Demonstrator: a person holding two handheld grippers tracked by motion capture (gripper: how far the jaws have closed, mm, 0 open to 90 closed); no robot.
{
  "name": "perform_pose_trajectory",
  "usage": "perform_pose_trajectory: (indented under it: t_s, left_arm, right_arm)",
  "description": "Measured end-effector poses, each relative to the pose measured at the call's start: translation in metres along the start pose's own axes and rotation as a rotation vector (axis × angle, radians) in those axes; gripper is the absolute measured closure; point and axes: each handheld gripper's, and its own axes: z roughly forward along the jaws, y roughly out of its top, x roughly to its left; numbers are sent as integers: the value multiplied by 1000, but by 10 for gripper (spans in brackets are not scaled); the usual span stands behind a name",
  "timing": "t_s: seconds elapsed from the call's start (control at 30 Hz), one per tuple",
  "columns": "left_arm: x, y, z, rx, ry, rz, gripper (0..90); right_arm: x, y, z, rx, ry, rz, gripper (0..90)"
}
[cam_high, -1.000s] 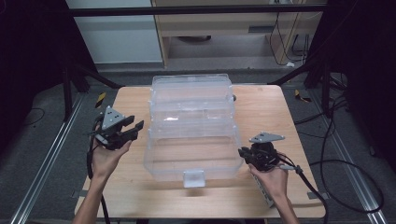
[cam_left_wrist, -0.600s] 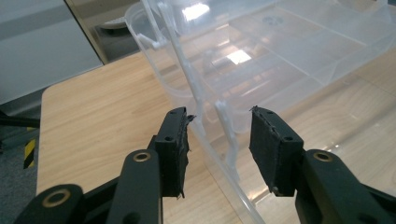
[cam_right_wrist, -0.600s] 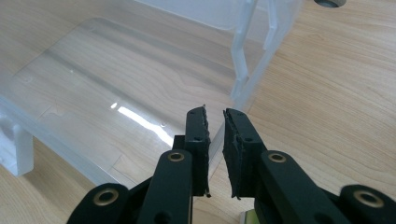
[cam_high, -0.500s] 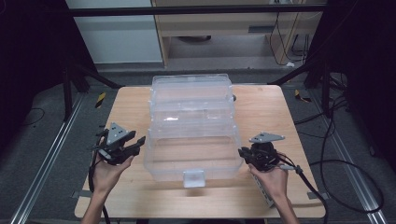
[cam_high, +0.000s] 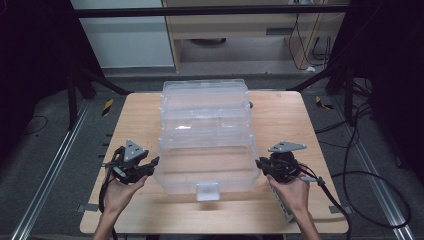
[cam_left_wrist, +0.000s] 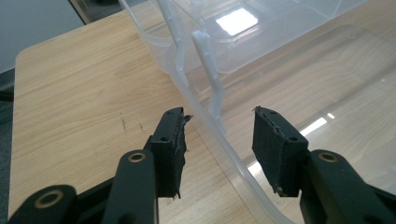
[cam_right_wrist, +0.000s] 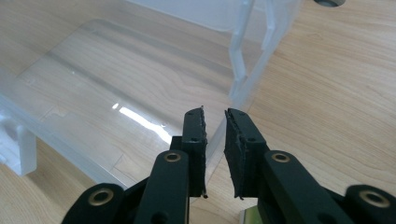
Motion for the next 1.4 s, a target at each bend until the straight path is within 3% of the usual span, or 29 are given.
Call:
perform_pose_trajectory:
  t_s: [0.17, 0.3, 0.53, 0.83, 1.07, 1.4]
  left_arm:
    - [-1, -3, 2, 20, 19, 11, 528]
    - [-2, -4, 4, 27, 11, 11, 526]
    - [-6, -4, 8, 55, 11, 22, 527]
    - [-10, -8, 18, 106, 15, 34, 563]
    - [-10, -8, 23, 121, -8, 19, 620]
    - [-12, -8, 26, 132, 1, 29, 636]
  right_arm:
    - [-6, 2, -13, -31, -3, 20, 735]
    - [-12, 4, -24, -51, -9, 29, 705]
    - [-19, 4, -35, -52, -23, 46, 629]
    - [-24, 4, -40, -26, -46, 29, 556]
    - [-26, 4, -44, 1, -50, 31, 520]
    - [-30, 3, -52, 26, -46, 35, 480]
